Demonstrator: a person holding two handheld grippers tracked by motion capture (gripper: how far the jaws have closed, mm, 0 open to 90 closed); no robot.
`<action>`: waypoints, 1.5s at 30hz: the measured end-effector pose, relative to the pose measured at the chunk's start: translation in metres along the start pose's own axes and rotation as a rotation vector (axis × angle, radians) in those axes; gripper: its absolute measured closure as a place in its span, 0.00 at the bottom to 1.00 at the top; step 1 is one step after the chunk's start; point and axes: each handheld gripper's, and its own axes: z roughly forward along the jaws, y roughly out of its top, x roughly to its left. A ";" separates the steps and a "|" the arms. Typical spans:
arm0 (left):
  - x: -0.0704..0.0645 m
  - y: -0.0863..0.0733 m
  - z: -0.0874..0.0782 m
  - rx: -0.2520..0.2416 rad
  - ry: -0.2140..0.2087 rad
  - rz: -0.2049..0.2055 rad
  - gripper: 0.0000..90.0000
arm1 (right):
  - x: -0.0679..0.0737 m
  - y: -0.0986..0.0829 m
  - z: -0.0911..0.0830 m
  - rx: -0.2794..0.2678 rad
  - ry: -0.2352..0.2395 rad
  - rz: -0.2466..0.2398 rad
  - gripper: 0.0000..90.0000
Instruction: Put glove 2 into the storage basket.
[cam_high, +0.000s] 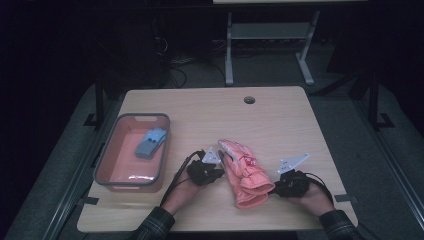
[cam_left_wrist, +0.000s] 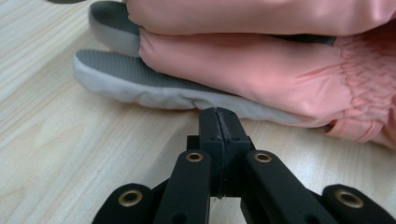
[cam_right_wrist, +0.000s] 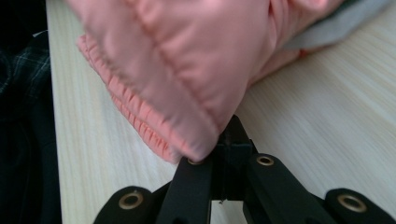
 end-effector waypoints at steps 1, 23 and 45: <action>0.001 0.000 -0.001 -0.003 -0.004 -0.003 0.99 | 0.002 0.001 0.001 -0.001 0.001 -0.002 1.00; 0.013 -0.002 -0.008 0.005 -0.019 -0.016 0.99 | 0.034 0.035 0.044 -0.012 0.062 -0.095 1.00; 0.021 -0.004 -0.012 0.008 -0.017 -0.046 0.95 | 0.046 0.049 0.059 -0.021 0.073 -0.116 1.00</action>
